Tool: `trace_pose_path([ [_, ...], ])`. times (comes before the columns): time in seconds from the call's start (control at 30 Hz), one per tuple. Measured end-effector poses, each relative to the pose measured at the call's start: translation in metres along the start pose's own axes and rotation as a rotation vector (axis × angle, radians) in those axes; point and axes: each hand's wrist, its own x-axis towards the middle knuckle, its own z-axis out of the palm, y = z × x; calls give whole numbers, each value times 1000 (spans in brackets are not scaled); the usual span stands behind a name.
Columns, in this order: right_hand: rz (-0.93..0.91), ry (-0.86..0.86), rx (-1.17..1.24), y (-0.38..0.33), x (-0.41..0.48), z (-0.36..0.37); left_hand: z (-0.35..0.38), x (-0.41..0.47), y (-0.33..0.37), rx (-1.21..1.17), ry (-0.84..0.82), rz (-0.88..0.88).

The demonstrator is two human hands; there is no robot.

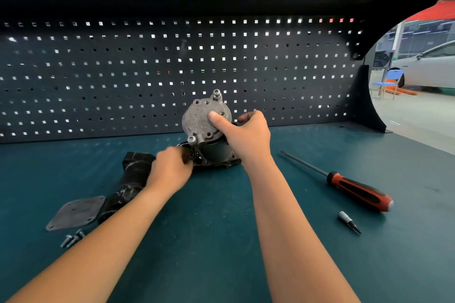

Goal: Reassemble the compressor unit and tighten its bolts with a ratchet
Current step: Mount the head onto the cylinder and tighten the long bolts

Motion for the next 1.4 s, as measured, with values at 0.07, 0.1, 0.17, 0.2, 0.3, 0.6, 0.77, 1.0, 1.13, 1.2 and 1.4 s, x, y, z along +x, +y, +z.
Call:
trace_pose_path([
  [0.07,-2,6,-1,1,1,0,-18,8,-2,-253,146,-68],
  [0.1,-3,8,-2,1,1,1,-30,9,-1,-503,140,-141],
  [0.17,-8,15,-10,2,2,1,-52,5,4,-1001,-53,-243],
  [0.2,-9,19,-16,2,2,1,-59,1,5,-1092,-163,-207],
  [0.3,1,21,-27,1,2,1,-65,-9,11,-1058,-384,6],
  [0.6,38,-7,-63,6,-3,-5,-57,-20,18,-1032,-402,12],
  [0.77,26,-128,-175,12,-15,-11,-55,-33,3,-747,-257,152],
  [1.0,-11,-277,-435,25,-46,-9,-43,-68,-28,-354,-119,160],
  [1.13,-30,-303,-534,37,-58,-13,-37,-81,-33,-153,-41,221],
  [1.2,-23,-328,-559,42,-63,-16,-34,-85,-34,-51,-45,292],
  [1.4,-4,-382,-642,55,-69,-18,-30,-87,-41,147,-87,449],
])
